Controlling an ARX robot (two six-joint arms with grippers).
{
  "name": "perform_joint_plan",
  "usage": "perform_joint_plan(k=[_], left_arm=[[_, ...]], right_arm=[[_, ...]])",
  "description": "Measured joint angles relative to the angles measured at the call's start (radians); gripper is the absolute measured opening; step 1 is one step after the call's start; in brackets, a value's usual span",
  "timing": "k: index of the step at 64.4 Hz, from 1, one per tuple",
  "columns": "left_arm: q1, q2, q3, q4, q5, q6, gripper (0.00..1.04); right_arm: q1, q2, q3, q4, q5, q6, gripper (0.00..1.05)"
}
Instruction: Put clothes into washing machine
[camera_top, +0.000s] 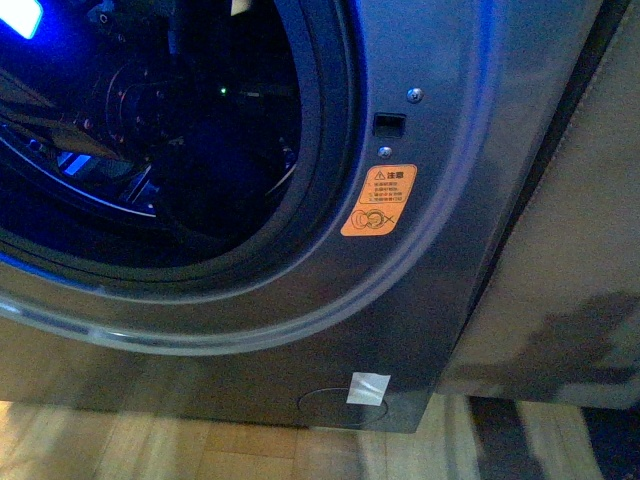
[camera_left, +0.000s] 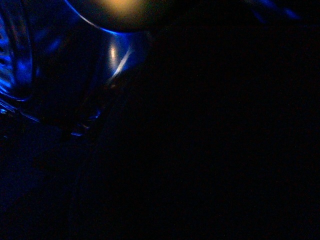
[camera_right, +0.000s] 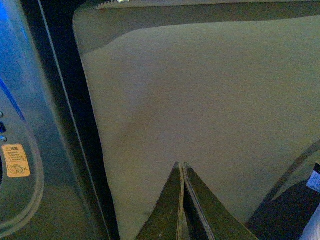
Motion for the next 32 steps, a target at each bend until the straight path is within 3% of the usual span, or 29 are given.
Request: perform_joint_plan(k=[14, 22, 32], left_arm=[[0.011, -0.023, -0.072, 0.029, 0.005, 0.014, 0.74], [0.019, -0.09, -0.193, 0.09, 0.017, 0.011, 1.0], [0.026, -0.185, -0.317, 0.149, 0.051, 0.005, 0.98]], right_arm=[[0.0, 0.0, 0.0, 0.0, 0.0, 0.0, 0.02], [0.0, 0.0, 0.0, 0.0, 0.0, 0.0, 0.02], [0.0, 0.0, 0.0, 0.0, 0.0, 0.0, 0.02]])
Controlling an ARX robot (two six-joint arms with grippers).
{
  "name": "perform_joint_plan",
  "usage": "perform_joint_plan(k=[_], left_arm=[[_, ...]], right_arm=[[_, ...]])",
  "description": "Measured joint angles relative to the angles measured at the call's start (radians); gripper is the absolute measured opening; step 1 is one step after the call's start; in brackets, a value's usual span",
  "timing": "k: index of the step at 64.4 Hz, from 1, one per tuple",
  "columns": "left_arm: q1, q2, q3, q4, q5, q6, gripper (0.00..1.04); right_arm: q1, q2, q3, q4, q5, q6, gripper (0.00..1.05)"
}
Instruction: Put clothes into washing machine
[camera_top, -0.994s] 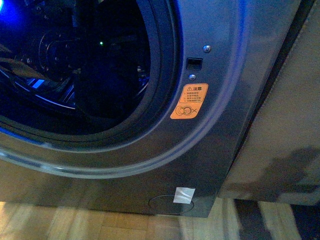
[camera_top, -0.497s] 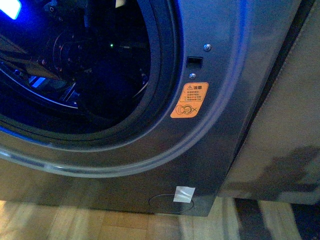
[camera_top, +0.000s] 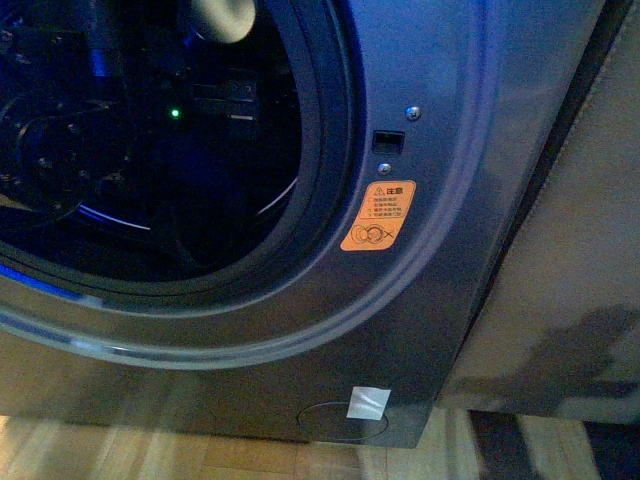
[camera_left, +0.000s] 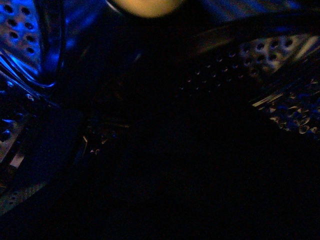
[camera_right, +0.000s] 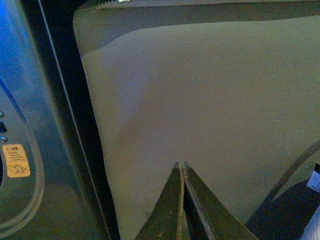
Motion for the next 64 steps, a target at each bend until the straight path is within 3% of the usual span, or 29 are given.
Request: perform_joint_plan(k=[32, 64], left_arm=[[-0.016, -0.388, -0.552, 0.132, 0.123, -0.079, 0.98], [-0.066, -0.903, -0.84, -0.03, 0.152, -0.115, 0.98]], right_arm=[[0.0, 0.0, 0.0, 0.0, 0.0, 0.0, 0.02], [0.0, 0.0, 0.0, 0.0, 0.0, 0.0, 0.02]])
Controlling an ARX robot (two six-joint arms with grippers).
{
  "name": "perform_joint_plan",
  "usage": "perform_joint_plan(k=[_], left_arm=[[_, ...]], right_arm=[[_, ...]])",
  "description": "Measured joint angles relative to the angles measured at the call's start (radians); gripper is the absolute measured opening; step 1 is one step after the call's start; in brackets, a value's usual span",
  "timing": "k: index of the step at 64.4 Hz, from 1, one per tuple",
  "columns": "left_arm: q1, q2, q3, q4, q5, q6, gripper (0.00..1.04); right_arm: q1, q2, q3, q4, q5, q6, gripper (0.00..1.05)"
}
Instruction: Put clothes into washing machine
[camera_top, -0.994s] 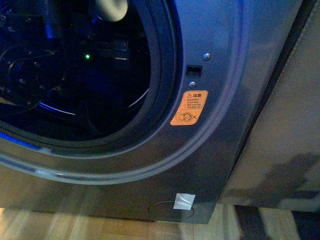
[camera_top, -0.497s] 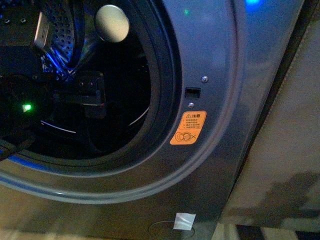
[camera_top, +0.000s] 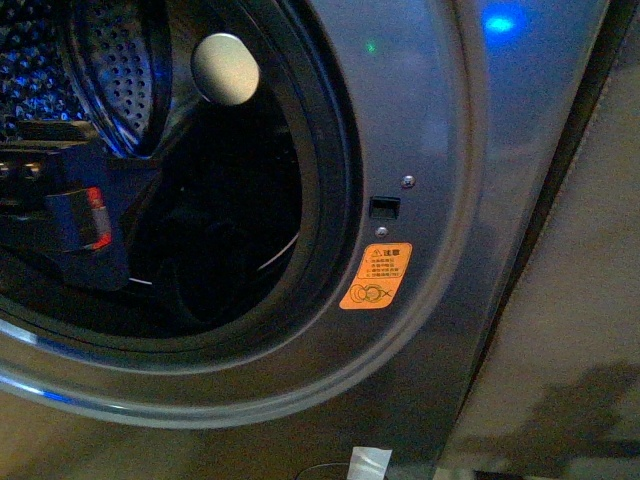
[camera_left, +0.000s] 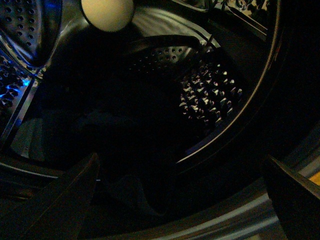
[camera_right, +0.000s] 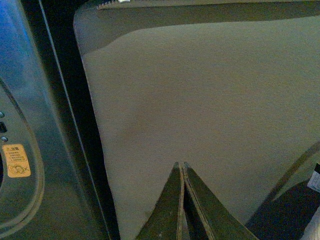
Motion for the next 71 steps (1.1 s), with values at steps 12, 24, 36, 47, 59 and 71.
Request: perform_joint_plan(k=[12, 24, 36, 47, 59, 71], left_arm=[[0.002, -0.208, -0.121, 0.01, -0.159, 0.024, 0.84], [0.069, -0.366, -0.217, -0.027, -0.151, 0.047, 0.49], [0.135, -0.526, -0.278, -0.124, -0.088, 0.055, 0.07], [0.235, -0.632, -0.335, -0.171, 0.026, 0.058, 0.04], [0.261, -0.797, -0.336, -0.317, 0.037, 0.058, 0.04], [0.262, -0.927, -0.336, -0.439, 0.037, 0.058, 0.04]], right_arm=[[0.0, 0.0, 0.0, 0.0, 0.0, 0.0, 0.02], [0.0, 0.0, 0.0, 0.0, 0.0, 0.0, 0.02], [0.0, 0.0, 0.0, 0.0, 0.0, 0.0, 0.02], [0.0, 0.0, 0.0, 0.0, 0.0, 0.0, 0.02], [0.0, 0.0, 0.0, 0.0, 0.001, -0.001, 0.36], [0.0, 0.0, 0.0, 0.0, 0.001, -0.001, 0.78]])
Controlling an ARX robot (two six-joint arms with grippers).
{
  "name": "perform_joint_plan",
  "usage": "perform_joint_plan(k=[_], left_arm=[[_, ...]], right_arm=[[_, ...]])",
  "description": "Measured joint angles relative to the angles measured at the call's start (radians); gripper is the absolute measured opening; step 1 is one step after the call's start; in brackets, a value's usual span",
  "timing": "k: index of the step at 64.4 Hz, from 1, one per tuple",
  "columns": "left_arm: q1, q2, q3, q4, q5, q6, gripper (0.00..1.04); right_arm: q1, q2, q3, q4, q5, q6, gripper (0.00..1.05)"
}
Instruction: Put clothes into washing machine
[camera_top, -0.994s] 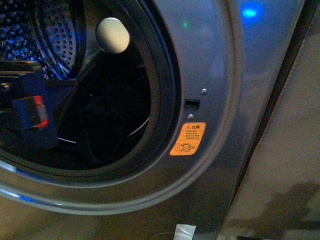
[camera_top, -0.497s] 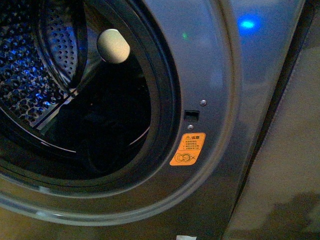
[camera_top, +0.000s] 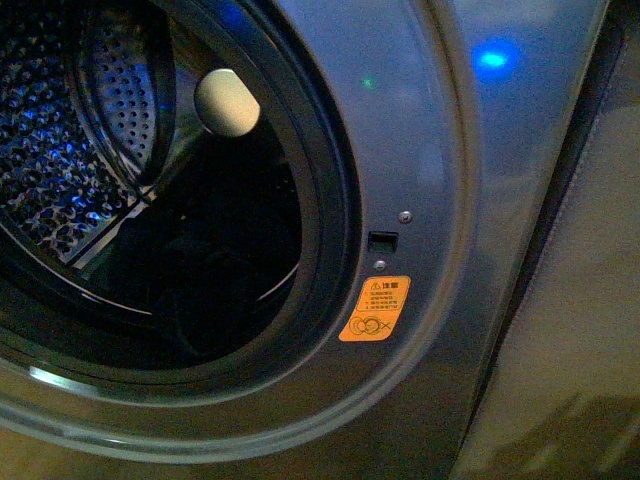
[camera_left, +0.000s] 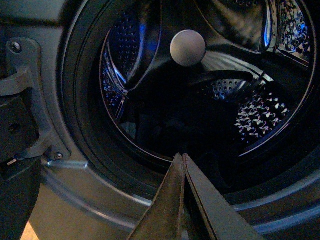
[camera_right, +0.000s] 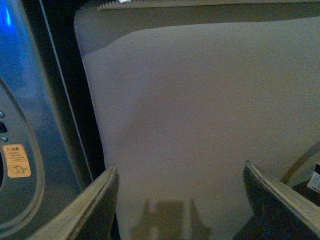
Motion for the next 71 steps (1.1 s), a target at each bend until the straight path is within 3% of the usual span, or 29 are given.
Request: perform_joint_plan(k=[8, 35, 42, 66, 71], left_arm=[[0.0, -0.059, 0.0, -0.056, 0.0, 0.0, 0.04], [0.0, -0.221, 0.0, -0.219, 0.0, 0.0, 0.04], [0.0, -0.363, 0.0, -0.383, 0.001, 0.0, 0.04], [0.0, -0.389, 0.0, -0.394, 0.001, 0.0, 0.04], [0.0, -0.389, 0.0, -0.394, 0.0, 0.0, 0.19]], right_arm=[[0.0, 0.0, 0.0, 0.0, 0.0, 0.001, 0.99], [0.0, 0.0, 0.0, 0.0, 0.0, 0.0, 0.97], [0.0, 0.0, 0.0, 0.0, 0.0, 0.0, 0.97], [0.0, 0.0, 0.0, 0.0, 0.0, 0.0, 0.97], [0.0, 0.0, 0.0, 0.0, 0.0, 0.0, 0.97]])
